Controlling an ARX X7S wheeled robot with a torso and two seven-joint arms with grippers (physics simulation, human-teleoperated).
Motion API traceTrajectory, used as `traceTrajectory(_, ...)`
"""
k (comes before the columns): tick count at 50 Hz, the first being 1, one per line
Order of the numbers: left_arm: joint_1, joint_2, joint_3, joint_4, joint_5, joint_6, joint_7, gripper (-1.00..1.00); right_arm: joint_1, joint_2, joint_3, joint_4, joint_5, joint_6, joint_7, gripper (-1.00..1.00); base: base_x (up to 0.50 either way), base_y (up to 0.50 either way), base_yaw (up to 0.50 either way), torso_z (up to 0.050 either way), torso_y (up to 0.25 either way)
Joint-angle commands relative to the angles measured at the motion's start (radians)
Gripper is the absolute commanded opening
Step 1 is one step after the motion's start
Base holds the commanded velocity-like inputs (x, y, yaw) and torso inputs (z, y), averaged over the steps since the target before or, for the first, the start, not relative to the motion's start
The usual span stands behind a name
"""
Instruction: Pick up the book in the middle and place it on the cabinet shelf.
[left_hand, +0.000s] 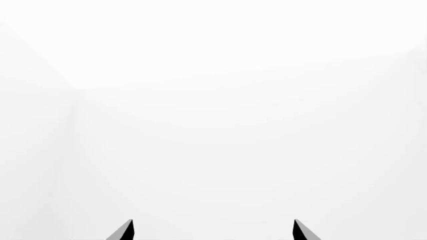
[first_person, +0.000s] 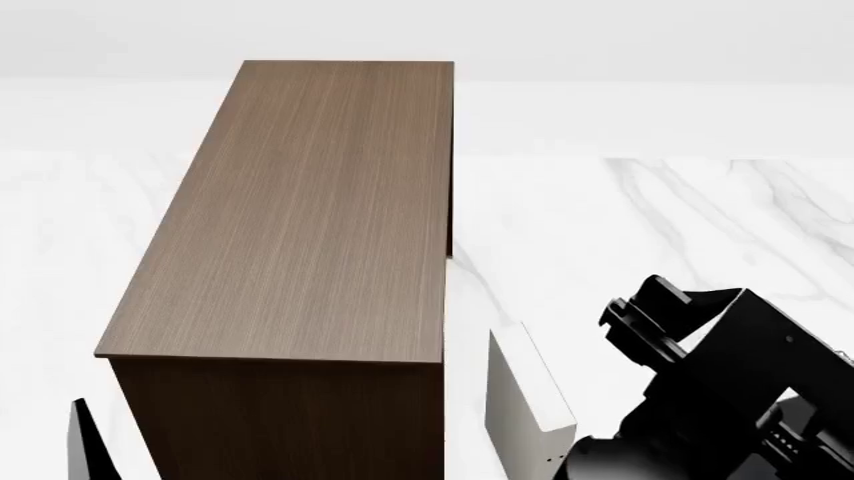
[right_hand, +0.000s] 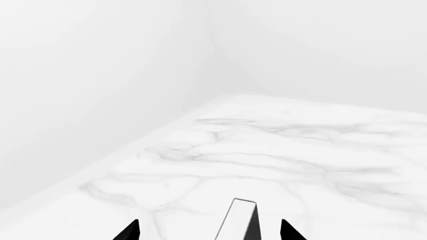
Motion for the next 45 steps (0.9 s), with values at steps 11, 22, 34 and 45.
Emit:
traceTrajectory(11, -0.002, -0.010, 0.013, -0.001, -0.010, -0.012, -0.005, 1.00, 0.008, 0.021, -0.040, 0.122, 0.037, -0.069, 0.058, 1.00, 0.00, 0.00, 0.00, 0.000, 0.000)
traceTrajectory(22, -0.003, -0.014, 0.019, -0.001, -0.012, -0.015, -0.009, 1.00, 0.019, 0.023, -0.053, 0.199, 0.046, -0.100, 0.075, 1.00, 0.00, 0.00, 0.00, 0.000, 0.000)
traceTrajectory(34, -0.003, -0.020, 0.025, -0.002, -0.014, -0.017, -0.014, 1.00, 0.042, 0.025, -0.055, 0.199, 0.085, -0.047, 0.114, 1.00, 0.00, 0.00, 0.00, 0.000, 0.000)
traceTrajectory(45, -0.005, -0.024, 0.029, 0.001, -0.016, -0.023, -0.019, 1.00, 0.060, 0.029, -0.049, 0.252, 0.112, -0.059, 0.123, 1.00, 0.00, 0.00, 0.00, 0.000, 0.000)
